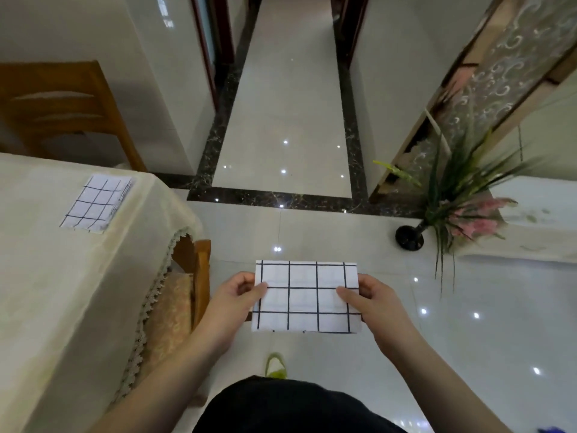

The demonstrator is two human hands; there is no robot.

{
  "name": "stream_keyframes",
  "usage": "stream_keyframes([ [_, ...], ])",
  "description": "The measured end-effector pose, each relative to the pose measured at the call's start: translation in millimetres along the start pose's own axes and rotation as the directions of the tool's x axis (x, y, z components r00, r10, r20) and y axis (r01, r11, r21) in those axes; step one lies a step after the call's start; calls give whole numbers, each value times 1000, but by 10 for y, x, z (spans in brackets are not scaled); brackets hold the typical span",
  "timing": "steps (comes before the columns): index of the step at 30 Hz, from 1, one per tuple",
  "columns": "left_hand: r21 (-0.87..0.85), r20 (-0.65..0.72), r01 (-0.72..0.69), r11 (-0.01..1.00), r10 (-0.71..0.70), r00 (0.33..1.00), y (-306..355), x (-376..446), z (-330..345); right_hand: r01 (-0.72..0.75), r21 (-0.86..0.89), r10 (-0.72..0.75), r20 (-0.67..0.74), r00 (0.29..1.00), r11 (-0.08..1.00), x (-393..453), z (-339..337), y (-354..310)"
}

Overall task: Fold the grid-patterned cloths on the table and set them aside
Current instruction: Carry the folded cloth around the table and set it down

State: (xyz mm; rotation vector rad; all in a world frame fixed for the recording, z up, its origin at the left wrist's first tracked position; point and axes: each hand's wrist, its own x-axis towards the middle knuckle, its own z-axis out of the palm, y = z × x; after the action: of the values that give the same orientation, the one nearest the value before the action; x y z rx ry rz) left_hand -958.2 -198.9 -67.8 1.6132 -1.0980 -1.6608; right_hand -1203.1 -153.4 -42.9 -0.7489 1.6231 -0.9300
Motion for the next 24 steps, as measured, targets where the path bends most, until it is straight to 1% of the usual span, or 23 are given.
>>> stream_keyframes([
  [3, -43, -31, 14, 999, -16, 999, 137, 249, -53, 4, -19, -4, 16, 1000, 1000, 349, 83, -198],
  [5, -123, -75, 29, 992, -38, 996, 247, 373, -95, 0, -26, 1, 32, 999, 1000, 542, 181, -286],
  [9, -239, -171, -7, 971, -35, 985, 428, 637, -202, 1, -92, 11, 125, 992, 996, 944, 382, -450],
  [14, -357, -277, 11, 934, -117, 954, 571, 969, -348, 27, -134, 4, 227, 974, 991, 1564, 612, -773],
  [16, -364, -286, 41, 931, -153, 946, 619, 1101, -393, 43, -138, -3, 273, 962, 989, 1824, 705, -906],
  [18, -337, -290, 62, 940, -166, 943, 688, 1249, -420, 62, -151, -12, 312, 950, 987, 2107, 793, -1032],
  [21, -298, -354, 36, 954, -146, 924, 845, 1491, -429, 76, -169, -3, 393, 919, 983, 2543, 902, -1259],
  [24, -338, -412, 27, 941, -174, 895, 1068, 1695, -402, 85, -191, 16, 473, 881, 978, 2932, 971, -1530],
])
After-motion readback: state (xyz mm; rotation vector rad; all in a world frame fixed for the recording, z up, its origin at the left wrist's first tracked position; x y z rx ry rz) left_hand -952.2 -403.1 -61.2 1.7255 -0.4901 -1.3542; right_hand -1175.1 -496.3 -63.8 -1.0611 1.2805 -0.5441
